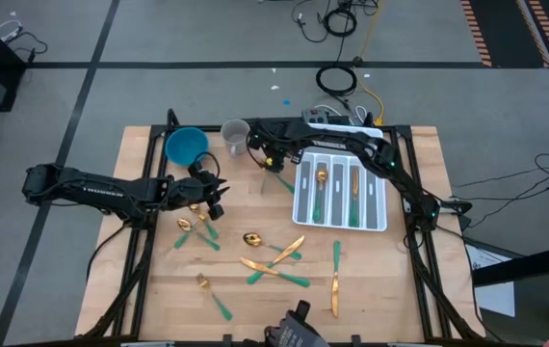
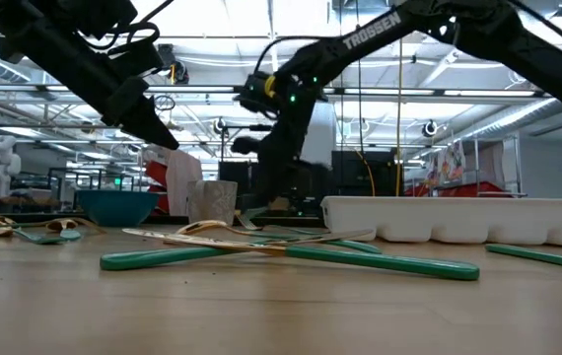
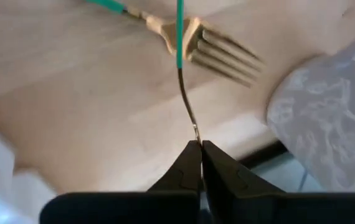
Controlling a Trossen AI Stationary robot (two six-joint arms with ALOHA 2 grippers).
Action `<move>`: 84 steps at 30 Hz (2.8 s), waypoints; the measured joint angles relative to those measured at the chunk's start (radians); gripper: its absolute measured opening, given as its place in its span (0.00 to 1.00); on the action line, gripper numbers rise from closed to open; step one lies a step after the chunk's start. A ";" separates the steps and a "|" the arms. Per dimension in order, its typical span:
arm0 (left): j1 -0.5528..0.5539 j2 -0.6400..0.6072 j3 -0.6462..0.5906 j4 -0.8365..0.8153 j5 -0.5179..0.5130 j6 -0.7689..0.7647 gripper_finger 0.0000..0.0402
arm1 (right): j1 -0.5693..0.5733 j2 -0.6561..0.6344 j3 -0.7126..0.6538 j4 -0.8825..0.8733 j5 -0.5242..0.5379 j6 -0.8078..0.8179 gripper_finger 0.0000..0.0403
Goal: Sort silverware
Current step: Put the green fork into the white silverware organizer
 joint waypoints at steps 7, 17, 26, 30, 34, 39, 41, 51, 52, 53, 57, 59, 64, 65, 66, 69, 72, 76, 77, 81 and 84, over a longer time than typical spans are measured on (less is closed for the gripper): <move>0.000 0.000 0.000 -0.019 0.000 -0.007 0.29 | 0.054 -0.119 0.000 -0.179 0.106 -0.051 0.00; 0.000 0.000 0.000 -0.017 0.001 -0.007 0.29 | 0.156 -0.285 0.001 -0.483 0.175 0.015 0.00; 0.000 0.000 0.000 -0.019 0.001 -0.007 0.29 | 0.181 -0.238 -0.030 -0.504 0.154 0.037 0.00; 0.000 0.000 -0.001 -0.020 0.002 -0.007 0.29 | 0.159 -0.219 -0.086 -0.513 0.205 0.025 0.00; 0.000 0.000 -0.013 -0.021 0.001 -0.006 0.29 | 0.137 -0.204 -0.146 -0.506 0.240 -0.017 0.00; 0.000 0.000 -0.035 -0.019 0.000 -0.006 0.29 | 0.123 -0.183 -0.164 -0.491 0.260 -0.040 0.00; 0.000 0.000 -0.038 -0.020 -0.002 -0.007 0.29 | 0.119 -0.185 -0.164 -0.469 0.258 -0.045 0.00; 0.000 0.000 -0.038 -0.014 -0.006 -0.006 0.29 | 0.133 -0.186 -0.163 -0.487 0.217 -0.042 0.00; 0.000 0.000 -0.038 -0.014 -0.006 -0.006 0.29 | 0.134 -0.186 -0.163 -0.475 0.199 -0.042 0.00; 0.000 0.000 -0.038 -0.014 -0.006 -0.006 0.29 | 0.134 -0.186 -0.163 -0.464 0.177 -0.044 0.00; 0.000 0.000 -0.038 -0.014 -0.006 -0.007 0.29 | 0.134 -0.186 -0.163 -0.419 0.124 -0.045 0.00; 0.000 0.000 -0.038 -0.014 -0.006 -0.007 0.29 | 0.134 -0.186 -0.163 -0.418 0.122 -0.048 0.00; 0.000 0.000 -0.038 -0.014 -0.006 -0.007 0.29 | 0.130 -0.186 -0.163 -0.420 0.045 -0.031 0.00; 0.000 0.000 -0.038 -0.014 -0.006 -0.007 0.29 | 0.130 -0.184 -0.163 -0.420 0.038 -0.029 0.00; 0.000 0.000 -0.038 -0.014 -0.006 -0.007 0.29 | 0.130 -0.180 -0.163 -0.419 0.035 -0.029 0.00; 0.000 0.000 -0.038 -0.014 -0.007 -0.007 0.29 | 0.127 -0.157 -0.163 -0.420 0.023 -0.029 0.00; 0.000 0.000 -0.038 -0.014 -0.007 -0.008 0.29 | 0.120 -0.129 -0.163 -0.420 0.022 -0.029 0.00; 0.000 0.000 -0.038 -0.014 -0.007 -0.007 0.29 | 0.105 -0.109 -0.163 -0.423 0.022 -0.020 0.00; 0.000 0.000 -0.038 -0.014 -0.007 -0.007 0.29 | 0.101 -0.109 -0.163 -0.425 0.021 -0.017 0.00; 0.000 0.000 -0.038 -0.014 -0.007 -0.007 0.29 | 0.091 -0.109 -0.163 -0.438 0.022 -0.011 0.00; 0.000 0.000 -0.038 -0.014 -0.007 -0.007 0.29 | 0.086 -0.109 -0.163 -0.446 0.016 -0.006 0.00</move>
